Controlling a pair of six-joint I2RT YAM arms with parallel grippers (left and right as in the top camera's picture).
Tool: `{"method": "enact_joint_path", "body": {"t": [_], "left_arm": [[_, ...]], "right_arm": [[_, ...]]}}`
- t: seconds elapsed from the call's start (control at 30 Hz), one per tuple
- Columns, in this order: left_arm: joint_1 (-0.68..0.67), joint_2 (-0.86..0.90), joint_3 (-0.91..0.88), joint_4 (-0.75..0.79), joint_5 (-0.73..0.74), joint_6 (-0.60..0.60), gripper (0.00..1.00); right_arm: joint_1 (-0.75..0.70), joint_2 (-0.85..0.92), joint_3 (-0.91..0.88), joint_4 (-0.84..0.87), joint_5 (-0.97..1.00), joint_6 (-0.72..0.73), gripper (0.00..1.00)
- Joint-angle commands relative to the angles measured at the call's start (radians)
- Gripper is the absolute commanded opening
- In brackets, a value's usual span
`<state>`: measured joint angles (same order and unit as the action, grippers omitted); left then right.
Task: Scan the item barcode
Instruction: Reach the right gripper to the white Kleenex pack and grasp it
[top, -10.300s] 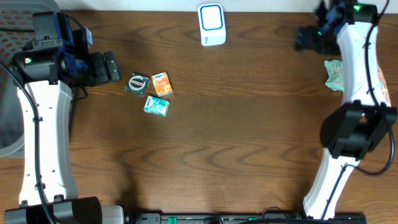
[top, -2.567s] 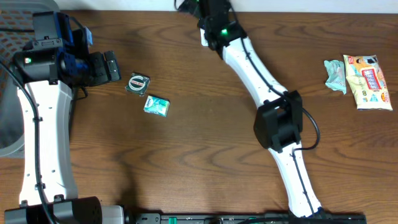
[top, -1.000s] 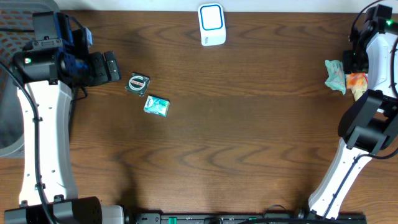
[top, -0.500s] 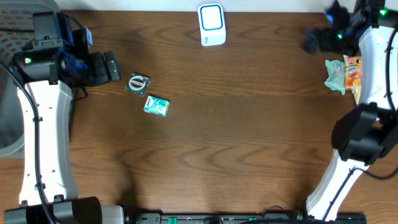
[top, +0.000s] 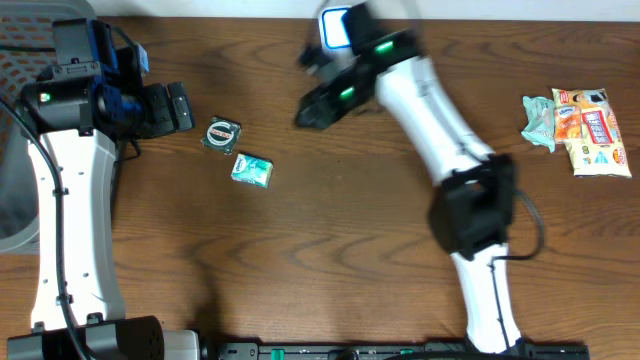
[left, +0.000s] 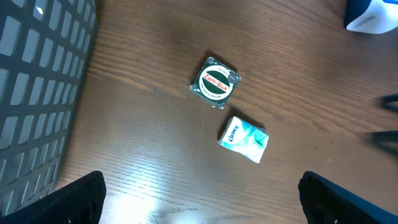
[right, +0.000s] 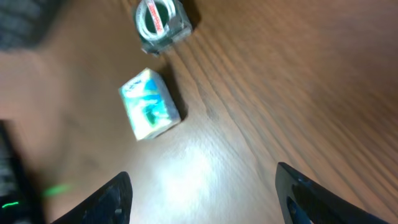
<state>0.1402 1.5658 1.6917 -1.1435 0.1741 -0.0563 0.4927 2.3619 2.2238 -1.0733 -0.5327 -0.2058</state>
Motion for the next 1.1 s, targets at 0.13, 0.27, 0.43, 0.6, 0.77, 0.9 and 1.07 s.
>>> {"method": "enact_joint_path", "body": {"t": [0.13,0.27,0.43,0.6,0.77,0.9,1.07], "left_arm": [[0.0,0.003,-0.003,0.0,-0.002,-0.009,0.98],[0.0,0.003,-0.003,0.0,-0.002,-0.009,0.98],[0.0,0.003,-0.003,0.0,-0.002,-0.009,0.98],[0.0,0.003,-0.003,0.0,-0.002,-0.009,0.98],[0.0,0.003,-0.003,0.0,-0.002,-0.009,0.98],[0.001,0.003,-0.003,0.0,-0.002,-0.009,0.98],[0.001,0.003,-0.003,0.0,-0.002,-0.009,0.98]], "right_arm": [[0.19,0.102,-0.002,0.147,0.172,0.121,0.69],[0.241,0.156,-0.002,0.174,0.2,0.153,0.66],[0.253,0.206,-0.002,0.146,0.336,0.257,0.27],[0.23,0.167,-0.001,0.031,0.352,0.272,0.14],[0.217,0.093,0.0,-0.222,0.512,0.392,0.16],[0.217,0.046,0.0,-0.329,0.609,0.451,0.65],[0.196,0.045,0.0,-0.3,0.578,0.444,0.77]]}}
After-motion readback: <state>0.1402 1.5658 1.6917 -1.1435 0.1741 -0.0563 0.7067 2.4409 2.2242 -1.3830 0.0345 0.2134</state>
